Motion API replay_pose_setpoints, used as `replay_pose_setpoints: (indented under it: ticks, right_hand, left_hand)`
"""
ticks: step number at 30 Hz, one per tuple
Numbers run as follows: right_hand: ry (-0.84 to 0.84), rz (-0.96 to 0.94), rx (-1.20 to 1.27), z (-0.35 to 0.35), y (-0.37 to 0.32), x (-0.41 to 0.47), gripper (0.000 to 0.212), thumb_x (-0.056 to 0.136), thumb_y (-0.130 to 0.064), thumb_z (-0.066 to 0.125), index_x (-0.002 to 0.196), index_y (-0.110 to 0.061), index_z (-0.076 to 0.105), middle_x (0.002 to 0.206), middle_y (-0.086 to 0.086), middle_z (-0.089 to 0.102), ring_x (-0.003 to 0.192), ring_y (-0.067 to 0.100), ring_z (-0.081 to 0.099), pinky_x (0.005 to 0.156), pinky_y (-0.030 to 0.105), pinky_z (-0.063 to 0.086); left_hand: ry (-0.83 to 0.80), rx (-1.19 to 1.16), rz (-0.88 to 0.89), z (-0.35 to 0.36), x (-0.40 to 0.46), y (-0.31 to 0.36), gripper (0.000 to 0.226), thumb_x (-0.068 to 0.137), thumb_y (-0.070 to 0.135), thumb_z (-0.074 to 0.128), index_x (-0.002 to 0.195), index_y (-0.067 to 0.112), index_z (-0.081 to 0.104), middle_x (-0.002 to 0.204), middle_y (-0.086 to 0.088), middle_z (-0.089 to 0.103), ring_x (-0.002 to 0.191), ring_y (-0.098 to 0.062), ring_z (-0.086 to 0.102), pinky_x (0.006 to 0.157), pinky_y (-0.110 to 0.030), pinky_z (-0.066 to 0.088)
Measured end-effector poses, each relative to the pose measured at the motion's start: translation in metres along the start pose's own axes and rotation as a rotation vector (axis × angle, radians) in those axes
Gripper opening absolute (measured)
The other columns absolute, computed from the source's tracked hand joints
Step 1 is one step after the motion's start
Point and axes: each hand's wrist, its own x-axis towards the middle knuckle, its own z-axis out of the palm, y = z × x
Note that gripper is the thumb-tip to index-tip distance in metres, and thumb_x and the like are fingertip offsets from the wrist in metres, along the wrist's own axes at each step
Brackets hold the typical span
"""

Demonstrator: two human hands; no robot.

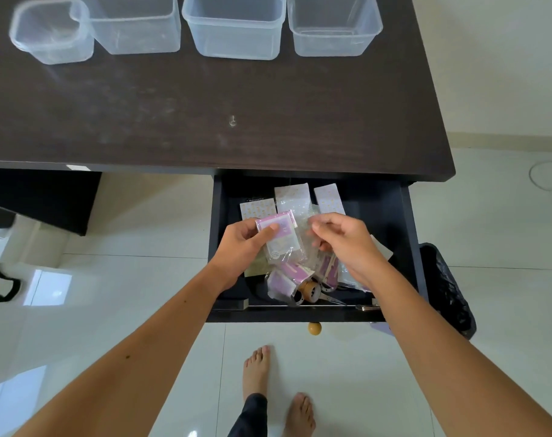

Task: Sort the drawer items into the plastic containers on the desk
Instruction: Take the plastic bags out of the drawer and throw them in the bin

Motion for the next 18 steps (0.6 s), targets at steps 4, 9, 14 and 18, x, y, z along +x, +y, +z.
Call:
replay_pose_setpoints:
  ticks: [4, 9, 14, 18]
  right_hand:
    - [-0.080, -0.028, -0.089, 0.016, -0.011, 0.011, 0.017, 0.101, -0.021, 0.070, 0.116, -0.021, 0.078, 0.096, -0.001, 0.082, 0.077, 0.010, 0.070, 0.082, 0.026, 0.060]
    - [0.096, -0.066, -0.118, 0.026, -0.020, 0.032, 0.018, 0.098, -0.034, 0.073, 0.108, -0.020, 0.079, 0.091, -0.003, 0.080, 0.075, 0.006, 0.072, 0.080, 0.027, 0.061]
    - [0.229, -0.125, -0.282, 0.043, -0.025, 0.062, 0.019, 0.093, -0.031, 0.079, 0.103, -0.015, 0.083, 0.091, -0.006, 0.078, 0.088, 0.009, 0.073, 0.087, 0.028, 0.060]
    - [0.275, -0.066, -0.371, 0.060, -0.027, 0.080, 0.038, 0.086, -0.047, 0.084, 0.088, -0.009, 0.082, 0.082, 0.001, 0.079, 0.084, 0.015, 0.071, 0.079, 0.029, 0.055]
  left_hand:
    - [0.041, 0.015, 0.018, 0.000, 0.001, -0.001, 0.021, 0.099, 0.019, 0.073, 0.115, 0.005, 0.076, 0.102, -0.009, 0.083, 0.089, -0.018, 0.079, 0.075, -0.030, 0.065]
    - [0.147, 0.090, -0.006, -0.002, 0.006, -0.012, 0.021, 0.098, 0.014, 0.073, 0.118, 0.010, 0.070, 0.107, -0.012, 0.080, 0.100, -0.031, 0.078, 0.085, -0.046, 0.066]
    - [0.182, 0.095, -0.066, -0.002, 0.005, -0.023, 0.043, 0.096, 0.013, 0.077, 0.126, 0.025, 0.049, 0.121, -0.006, 0.073, 0.105, -0.023, 0.075, 0.087, -0.043, 0.065]
    - [0.193, 0.065, -0.094, -0.002, 0.006, -0.026, 0.053, 0.097, 0.015, 0.075, 0.140, 0.023, 0.045, 0.128, -0.006, 0.071, 0.109, -0.024, 0.074, 0.094, -0.048, 0.063]
